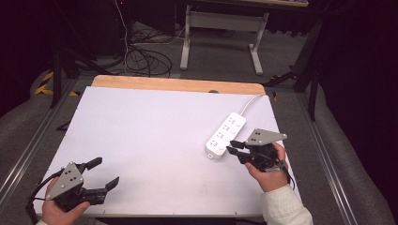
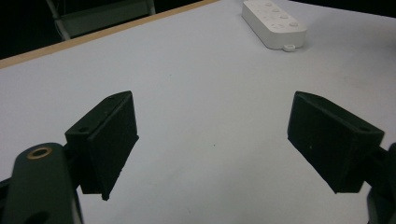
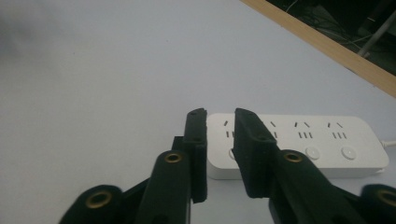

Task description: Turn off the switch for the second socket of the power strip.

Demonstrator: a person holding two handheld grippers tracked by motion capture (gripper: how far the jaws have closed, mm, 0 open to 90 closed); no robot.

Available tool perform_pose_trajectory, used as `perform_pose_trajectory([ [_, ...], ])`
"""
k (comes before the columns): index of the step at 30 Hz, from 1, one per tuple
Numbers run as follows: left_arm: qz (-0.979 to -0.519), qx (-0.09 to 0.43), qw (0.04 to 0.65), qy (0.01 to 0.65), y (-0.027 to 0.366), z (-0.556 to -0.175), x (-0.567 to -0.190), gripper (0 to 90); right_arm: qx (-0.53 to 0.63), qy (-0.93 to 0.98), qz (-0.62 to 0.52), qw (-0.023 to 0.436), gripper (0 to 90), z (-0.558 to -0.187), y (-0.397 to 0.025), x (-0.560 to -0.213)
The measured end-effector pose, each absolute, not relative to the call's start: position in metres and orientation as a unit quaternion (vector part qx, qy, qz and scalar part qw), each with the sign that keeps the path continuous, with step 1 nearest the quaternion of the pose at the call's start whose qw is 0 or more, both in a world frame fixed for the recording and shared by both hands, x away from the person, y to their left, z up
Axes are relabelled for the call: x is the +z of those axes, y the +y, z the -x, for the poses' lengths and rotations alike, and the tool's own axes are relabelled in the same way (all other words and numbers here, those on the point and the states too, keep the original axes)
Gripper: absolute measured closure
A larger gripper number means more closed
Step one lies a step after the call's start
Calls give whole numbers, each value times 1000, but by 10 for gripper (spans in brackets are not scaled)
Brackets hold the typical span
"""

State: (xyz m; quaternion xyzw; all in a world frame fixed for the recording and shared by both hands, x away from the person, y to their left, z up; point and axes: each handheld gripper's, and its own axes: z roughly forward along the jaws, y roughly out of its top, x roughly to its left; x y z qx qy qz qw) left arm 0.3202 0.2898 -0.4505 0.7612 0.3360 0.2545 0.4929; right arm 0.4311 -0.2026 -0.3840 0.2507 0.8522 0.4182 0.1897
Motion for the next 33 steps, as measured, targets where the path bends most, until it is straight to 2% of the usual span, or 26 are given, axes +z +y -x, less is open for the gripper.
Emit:
perform_pose_trajectory([
  [1,-761,254,493,336,290,-320,-450,166,416,852,-255,190,822,-433,-203,-384],
  [2,-761,254,493,336,290,-320,-450,166,416,852,-255,190,822,-433,-203,-384],
  [3,-762,254,492,336,290,-320,-451,166,408,850,-268,200,900,-437,-204,-385],
  [33,-762,255,492,335,291,-321,-450,168,393,830,-342,199,900,-507,-208,-395],
])
